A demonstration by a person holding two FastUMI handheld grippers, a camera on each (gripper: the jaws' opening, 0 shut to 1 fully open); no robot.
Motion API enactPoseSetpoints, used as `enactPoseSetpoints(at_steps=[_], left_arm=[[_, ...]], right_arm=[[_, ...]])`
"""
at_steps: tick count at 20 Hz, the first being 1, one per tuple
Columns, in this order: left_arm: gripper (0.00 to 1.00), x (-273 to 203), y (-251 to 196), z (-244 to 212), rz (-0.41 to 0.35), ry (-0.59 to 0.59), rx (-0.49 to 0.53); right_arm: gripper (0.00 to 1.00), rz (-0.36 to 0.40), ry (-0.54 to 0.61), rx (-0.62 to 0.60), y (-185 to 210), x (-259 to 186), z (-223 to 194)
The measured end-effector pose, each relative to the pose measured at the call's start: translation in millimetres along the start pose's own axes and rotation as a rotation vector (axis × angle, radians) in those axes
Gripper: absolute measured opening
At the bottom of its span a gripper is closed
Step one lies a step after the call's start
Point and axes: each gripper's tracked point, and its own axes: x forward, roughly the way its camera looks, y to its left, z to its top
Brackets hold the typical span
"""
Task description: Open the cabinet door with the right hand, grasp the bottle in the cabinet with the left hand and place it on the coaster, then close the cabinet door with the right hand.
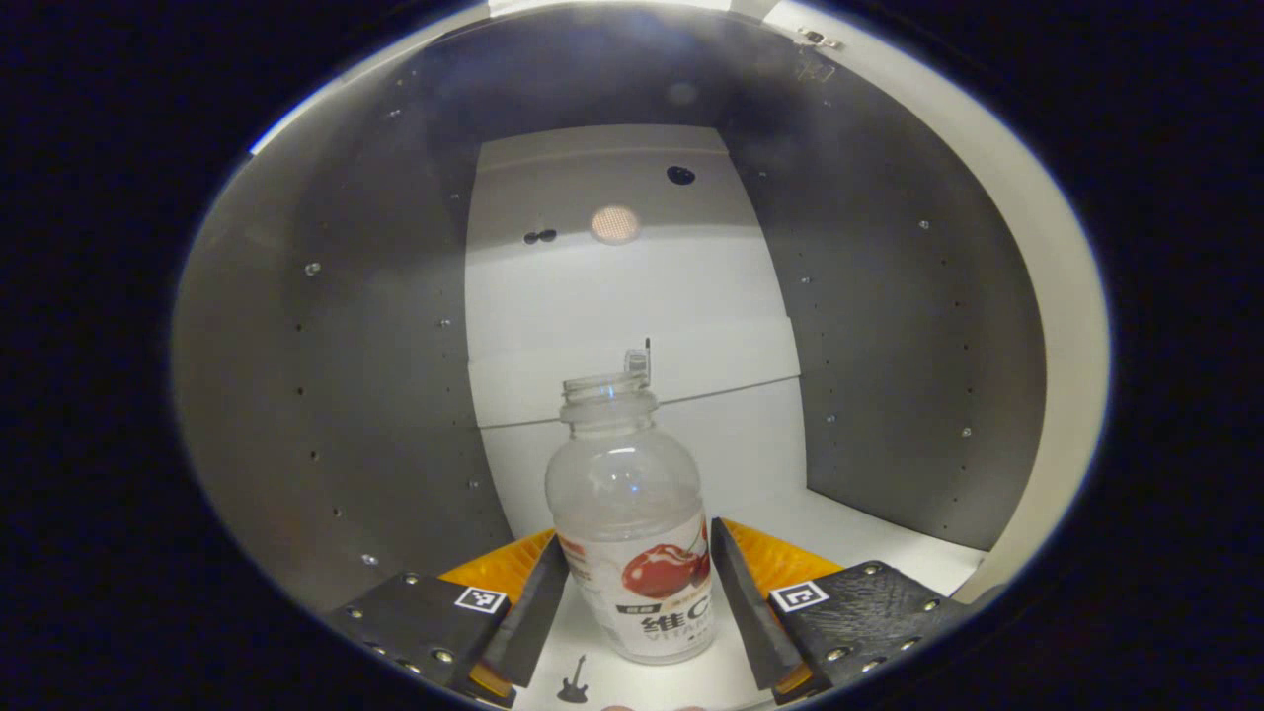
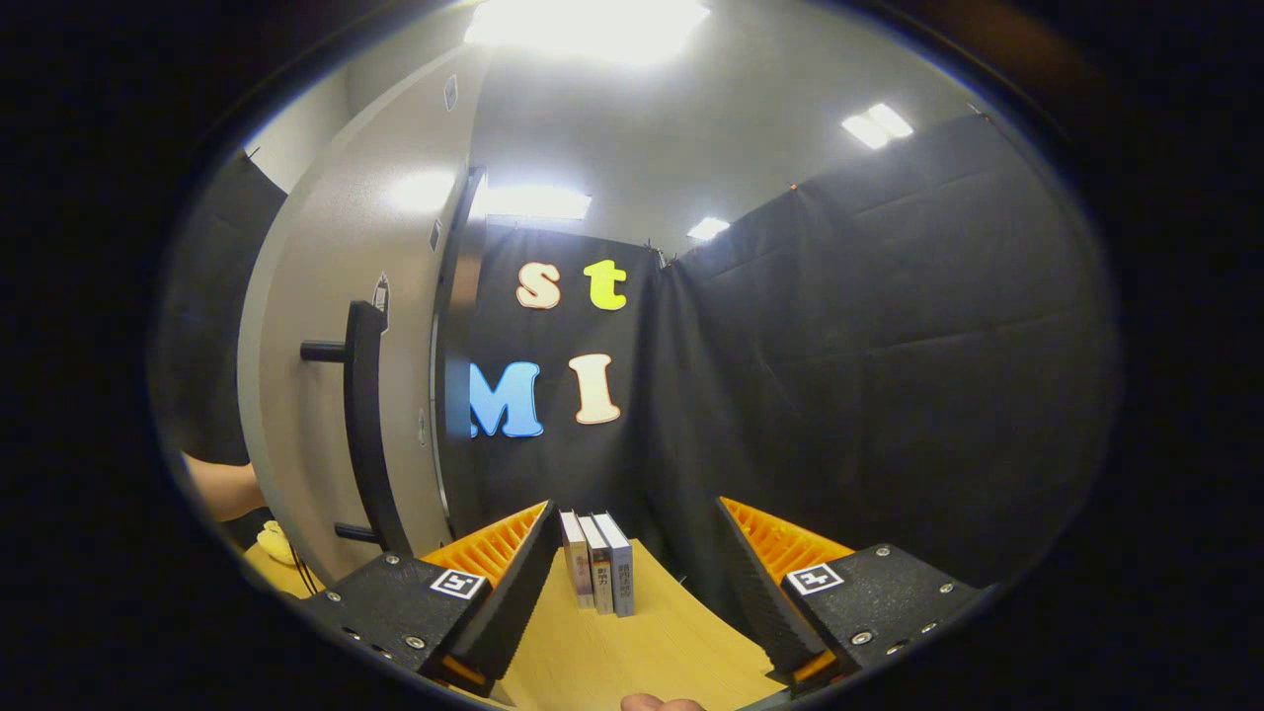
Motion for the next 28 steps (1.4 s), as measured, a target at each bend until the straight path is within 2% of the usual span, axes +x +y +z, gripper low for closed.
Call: enactPoseSetpoints(at_steps=[1,2,3,5,7,11,12,14,18,20,24,26,28], left_arm=[[0.81,-0.3,-1.6,0.5,-0.012,-0.002,-0.003],[0.86,-0.4,-3.7,1.3,-0.024,-0.004,-0.014],[0.75,-2.4,-2.5,3.0,-0.028,-0.004,-0.018],[0.75,-4.7,5.9,7.5,0.003,-0.014,-0.026],[0.75,-17.3,7.3,12.1,-0.005,-0.011,-0.052],[0.75,-58.8,16.4,30.2,0.019,-0.035,-0.051],[0.69,-71.6,17.3,32.9,0.024,-0.026,-0.052],[0.80,-95.3,22.4,38.6,0.045,-0.017,-0.059],[0.80,-133.9,28.7,54.0,0.113,-0.104,-0.055],[0.80,-130.0,37.3,41.1,0.182,-0.108,-0.014],[0.79,-132.8,49.3,41.0,0.262,-0.099,-0.106],[0.79,-133.5,50.5,44.0,0.253,-0.098,-0.114],[0.68,-133.4,51.3,55.6,0.243,-0.120,-0.093]], right_arm=[[0.95,0.002,0.003,-0.006,4.1,3.0,-0.5],[0.94,0.003,0.001,-0.014,5.8,4.0,0.3],[0.94,0.005,-0.005,-0.019,7.8,3.9,1.2],[0.95,0.008,-0.018,-0.014,10.5,-0.4,0.2],[0.95,0.019,-0.011,-0.008,9.4,-1.9,-1.7],[0.95,0.067,-0.015,0.000,18.3,7.8,0.1],[0.95,0.082,-0.015,0.010,21.5,14.0,-1.0],[0.95,0.118,-0.004,0.030,23.9,17.9,-4.5],[0.95,0.196,0.011,0.071,24.7,31.8,-8.7],[0.95,0.280,0.042,0.066,34.7,34.7,-12.2],[0.94,0.289,0.011,-0.019,14.0,35.5,-2.1],[0.94,0.276,0.001,-0.037,8.9,35.8,-1.1],[0.94,0.264,0.022,-0.026,10.7,37.6,-8.5]])
